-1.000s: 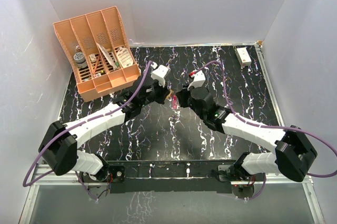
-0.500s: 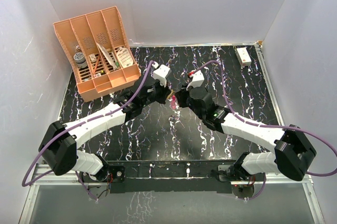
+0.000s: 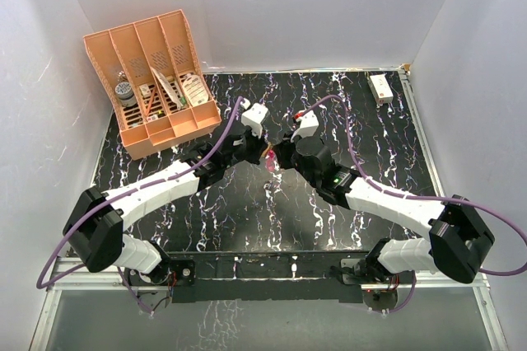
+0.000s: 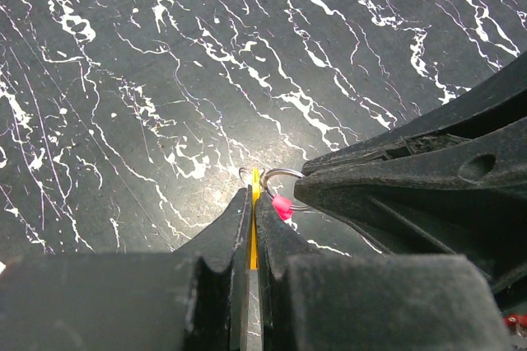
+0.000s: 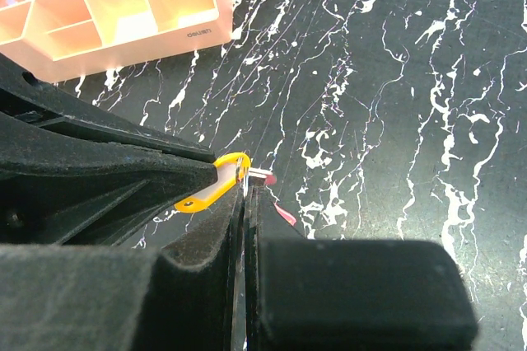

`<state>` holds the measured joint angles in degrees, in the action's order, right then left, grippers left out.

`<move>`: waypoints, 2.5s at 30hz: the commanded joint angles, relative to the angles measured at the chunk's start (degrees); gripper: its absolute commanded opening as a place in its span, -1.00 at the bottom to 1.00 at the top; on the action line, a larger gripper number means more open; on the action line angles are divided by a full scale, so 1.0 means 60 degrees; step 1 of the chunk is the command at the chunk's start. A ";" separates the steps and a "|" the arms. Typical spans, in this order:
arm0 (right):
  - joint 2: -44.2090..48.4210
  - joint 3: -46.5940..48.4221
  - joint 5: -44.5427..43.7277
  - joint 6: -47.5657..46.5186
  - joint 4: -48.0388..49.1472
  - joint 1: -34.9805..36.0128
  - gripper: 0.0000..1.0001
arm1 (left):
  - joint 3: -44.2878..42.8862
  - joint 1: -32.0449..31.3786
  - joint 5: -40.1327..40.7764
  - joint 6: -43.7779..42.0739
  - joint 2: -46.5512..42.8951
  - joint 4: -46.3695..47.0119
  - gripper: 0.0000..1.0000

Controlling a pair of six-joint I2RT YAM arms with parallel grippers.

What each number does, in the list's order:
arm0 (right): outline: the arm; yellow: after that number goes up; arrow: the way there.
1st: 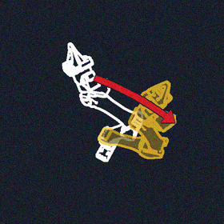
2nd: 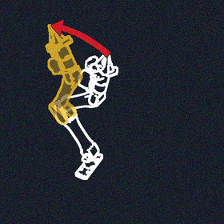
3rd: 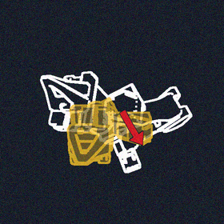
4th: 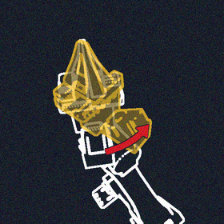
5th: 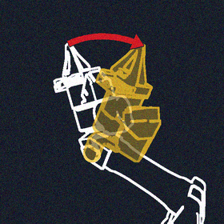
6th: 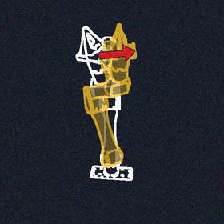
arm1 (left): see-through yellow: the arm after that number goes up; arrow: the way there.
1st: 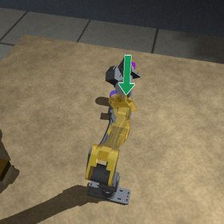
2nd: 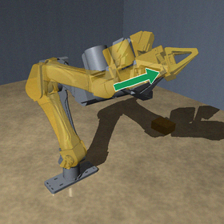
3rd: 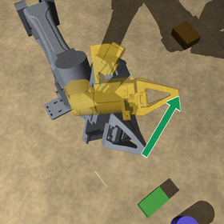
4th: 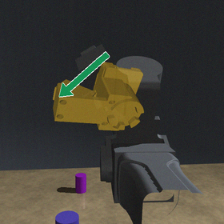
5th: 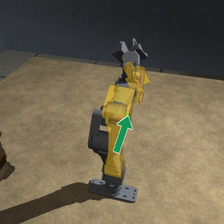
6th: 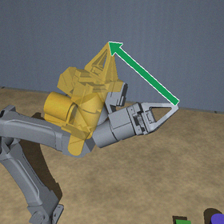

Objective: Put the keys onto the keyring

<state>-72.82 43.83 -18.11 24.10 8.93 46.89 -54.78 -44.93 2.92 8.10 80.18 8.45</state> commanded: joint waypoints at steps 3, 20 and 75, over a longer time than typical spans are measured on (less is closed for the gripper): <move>-0.0047 0.0600 -0.0227 0.0027 0.0304 0.0073 -1.00 | -0.0442 -0.0097 0.0286 -0.0090 -0.0079 -0.0090 -1.00; -0.0096 0.0619 -0.0366 0.0100 0.0204 0.0094 -1.00 | -0.0494 -0.0143 0.0473 -0.0076 -0.0134 -0.0119 -1.00; -0.0131 0.0668 -0.0860 0.0305 0.0353 0.0094 -1.00 | -0.0574 -0.0340 0.0377 -0.0126 -0.0190 -0.0360 -1.00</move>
<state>-74.13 44.80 -21.34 25.50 7.75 47.16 -55.79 -46.57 5.32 7.77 80.18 7.09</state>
